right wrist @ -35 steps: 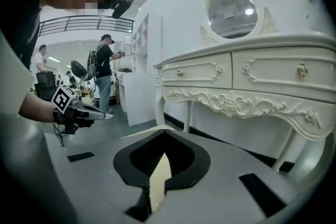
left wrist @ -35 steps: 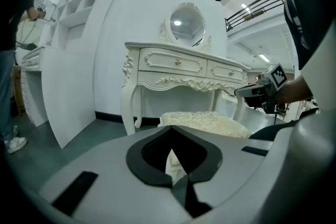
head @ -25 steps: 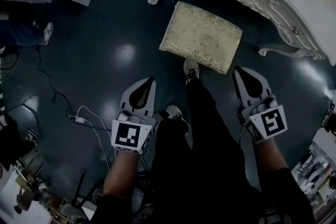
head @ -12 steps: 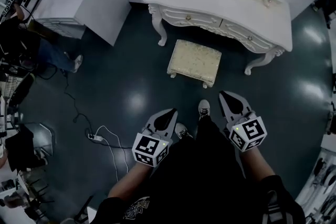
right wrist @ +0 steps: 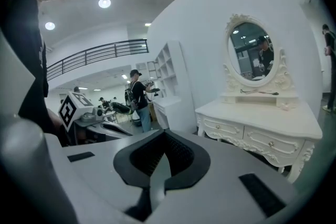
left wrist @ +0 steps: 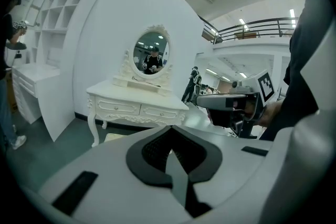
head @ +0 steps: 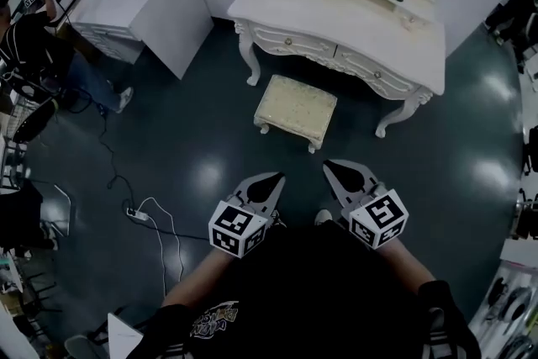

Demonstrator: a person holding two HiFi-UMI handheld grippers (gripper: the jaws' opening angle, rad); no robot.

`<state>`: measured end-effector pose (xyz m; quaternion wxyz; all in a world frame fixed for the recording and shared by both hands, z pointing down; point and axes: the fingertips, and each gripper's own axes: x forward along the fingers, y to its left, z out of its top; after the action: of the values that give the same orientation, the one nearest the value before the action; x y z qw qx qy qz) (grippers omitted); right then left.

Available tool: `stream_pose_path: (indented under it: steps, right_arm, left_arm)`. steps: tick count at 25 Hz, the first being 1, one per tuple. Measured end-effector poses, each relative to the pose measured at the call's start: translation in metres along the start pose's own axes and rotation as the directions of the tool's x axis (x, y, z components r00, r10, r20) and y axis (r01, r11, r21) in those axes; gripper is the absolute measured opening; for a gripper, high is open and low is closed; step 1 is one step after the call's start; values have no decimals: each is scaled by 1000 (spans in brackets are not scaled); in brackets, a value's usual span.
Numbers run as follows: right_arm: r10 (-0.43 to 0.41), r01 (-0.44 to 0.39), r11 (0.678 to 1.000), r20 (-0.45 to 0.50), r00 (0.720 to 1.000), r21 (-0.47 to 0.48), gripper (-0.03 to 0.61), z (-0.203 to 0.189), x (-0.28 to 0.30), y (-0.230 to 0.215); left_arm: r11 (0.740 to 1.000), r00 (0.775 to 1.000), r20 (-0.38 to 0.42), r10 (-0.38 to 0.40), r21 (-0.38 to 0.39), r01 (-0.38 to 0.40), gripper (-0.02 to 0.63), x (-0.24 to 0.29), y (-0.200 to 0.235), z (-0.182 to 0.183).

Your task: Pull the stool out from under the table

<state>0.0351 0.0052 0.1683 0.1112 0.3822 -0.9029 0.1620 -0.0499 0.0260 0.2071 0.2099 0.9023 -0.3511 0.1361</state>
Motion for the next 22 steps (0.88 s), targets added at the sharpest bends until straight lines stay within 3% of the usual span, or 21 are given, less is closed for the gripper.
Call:
stream_pose_path:
  steps: [6, 16, 22]
  right_arm:
    - [72, -72, 997, -26, 997, 19, 28, -19, -46, -14]
    - [211, -208, 977, -74, 975, 44, 28, -62, -96, -23]
    - [223, -220, 975, -57, 973, 41, 28, -61, -116, -36]
  left_arm:
    - [1000, 1000, 3, 5, -19, -5, 8, 29, -61, -2]
    - [999, 999, -11, 41, -19, -42, 8, 65, -125, -23]
    - [998, 997, 11, 70, -1, -70, 8, 74, -146, -19]
